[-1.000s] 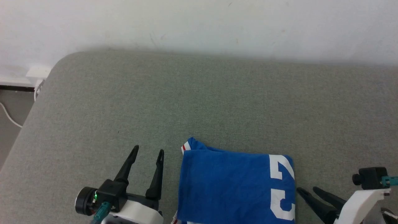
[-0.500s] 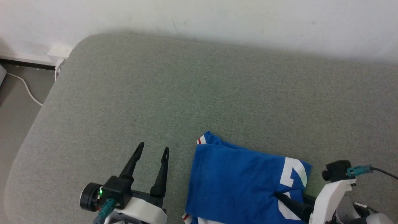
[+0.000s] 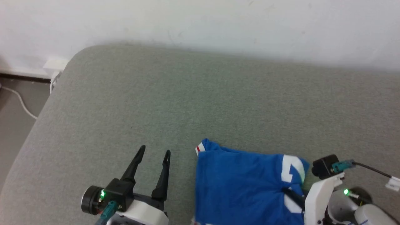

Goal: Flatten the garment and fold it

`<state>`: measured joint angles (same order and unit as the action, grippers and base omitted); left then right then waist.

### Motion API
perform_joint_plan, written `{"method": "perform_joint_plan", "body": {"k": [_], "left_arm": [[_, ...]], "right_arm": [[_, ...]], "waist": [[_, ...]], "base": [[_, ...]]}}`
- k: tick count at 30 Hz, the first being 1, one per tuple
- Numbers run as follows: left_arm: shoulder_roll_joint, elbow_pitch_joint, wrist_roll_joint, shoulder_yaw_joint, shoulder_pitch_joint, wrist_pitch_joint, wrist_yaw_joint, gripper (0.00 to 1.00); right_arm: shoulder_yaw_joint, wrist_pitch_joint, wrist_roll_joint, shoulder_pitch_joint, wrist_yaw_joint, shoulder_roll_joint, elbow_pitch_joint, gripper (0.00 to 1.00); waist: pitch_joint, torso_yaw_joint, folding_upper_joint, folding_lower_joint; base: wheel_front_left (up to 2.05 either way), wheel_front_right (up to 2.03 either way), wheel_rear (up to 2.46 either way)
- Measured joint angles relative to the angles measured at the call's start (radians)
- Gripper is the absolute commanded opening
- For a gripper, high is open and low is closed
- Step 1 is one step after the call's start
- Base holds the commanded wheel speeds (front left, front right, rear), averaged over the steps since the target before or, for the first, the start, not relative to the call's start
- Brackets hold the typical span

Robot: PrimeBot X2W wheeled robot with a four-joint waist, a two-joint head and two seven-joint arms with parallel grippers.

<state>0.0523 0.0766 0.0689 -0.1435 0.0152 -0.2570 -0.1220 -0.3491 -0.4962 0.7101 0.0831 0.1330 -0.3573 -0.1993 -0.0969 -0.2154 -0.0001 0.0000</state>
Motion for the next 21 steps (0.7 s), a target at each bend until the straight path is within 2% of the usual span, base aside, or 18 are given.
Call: {"method": "perform_joint_plan", "body": {"k": [7, 11, 21], "left_arm": [[0.0, -0.004, 0.002, -0.033, 0.03, 0.0, 0.008, 1.0], [-0.001, -0.012, 0.008, -0.066, 0.028, 0.0, 0.013, 1.0], [-0.002, -0.042, 0.028, -0.137, -0.061, 0.0, 0.022, 1.0]], "right_arm": [[-0.055, 0.005, -0.266, 0.116, 0.0, -0.124, 0.035, 0.0], [-0.123, -0.024, -0.393, 0.211, 0.0, -0.226, 0.069, 0.0], [-0.271, -0.049, -0.418, 0.393, 0.0, -0.429, 0.086, 0.0]], "waist": [[0.025, 0.078, 0.0, 0.0], [0.026, 0.144, 0.0, -0.0001], [-0.029, 0.326, 0.0, 0.0]], "base": [[0.0, 0.0, 0.0], [0.0, 0.0, 0.0], [0.0, 0.0, 0.0]]}}
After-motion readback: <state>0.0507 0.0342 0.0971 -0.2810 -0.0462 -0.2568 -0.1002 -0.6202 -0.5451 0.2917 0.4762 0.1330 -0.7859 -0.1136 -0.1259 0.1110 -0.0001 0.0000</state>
